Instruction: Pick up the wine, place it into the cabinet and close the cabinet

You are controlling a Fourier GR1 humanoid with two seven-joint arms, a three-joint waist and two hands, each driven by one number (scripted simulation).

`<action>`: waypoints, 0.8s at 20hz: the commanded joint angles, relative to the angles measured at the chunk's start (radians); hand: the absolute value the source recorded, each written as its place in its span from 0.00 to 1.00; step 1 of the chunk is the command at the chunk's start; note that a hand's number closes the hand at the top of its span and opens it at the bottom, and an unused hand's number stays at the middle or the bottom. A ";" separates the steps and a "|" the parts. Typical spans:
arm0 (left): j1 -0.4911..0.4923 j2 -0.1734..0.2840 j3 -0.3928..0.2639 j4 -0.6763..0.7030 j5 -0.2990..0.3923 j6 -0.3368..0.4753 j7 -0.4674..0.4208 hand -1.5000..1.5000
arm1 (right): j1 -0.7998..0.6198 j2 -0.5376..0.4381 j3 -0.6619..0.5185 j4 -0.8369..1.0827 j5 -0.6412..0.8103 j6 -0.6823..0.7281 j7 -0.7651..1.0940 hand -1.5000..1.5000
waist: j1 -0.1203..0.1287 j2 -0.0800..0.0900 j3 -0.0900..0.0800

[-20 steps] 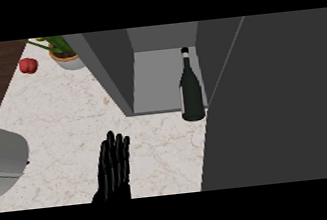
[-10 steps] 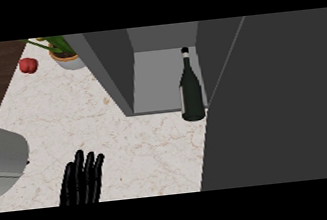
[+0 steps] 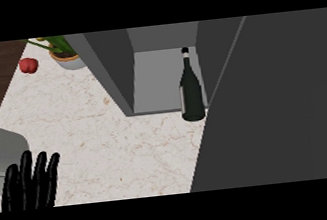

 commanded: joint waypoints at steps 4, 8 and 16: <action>0.111 0.101 0.178 -0.050 0.103 -0.115 -0.016 0.00 | 0.030 -0.011 0.209 -0.222 -0.026 0.008 0.101 1.00 | 0.004 -0.004 -0.002; 0.176 0.093 0.227 0.001 0.125 -0.201 -0.066 0.00 | 0.009 0.036 0.390 -0.194 0.106 -0.052 0.106 1.00 | 0.002 -0.006 -0.002; 0.175 0.157 0.396 0.035 0.226 -0.322 0.010 0.00 | -0.052 0.037 0.631 -0.114 0.264 -0.246 0.056 1.00 | -0.005 -0.004 -0.002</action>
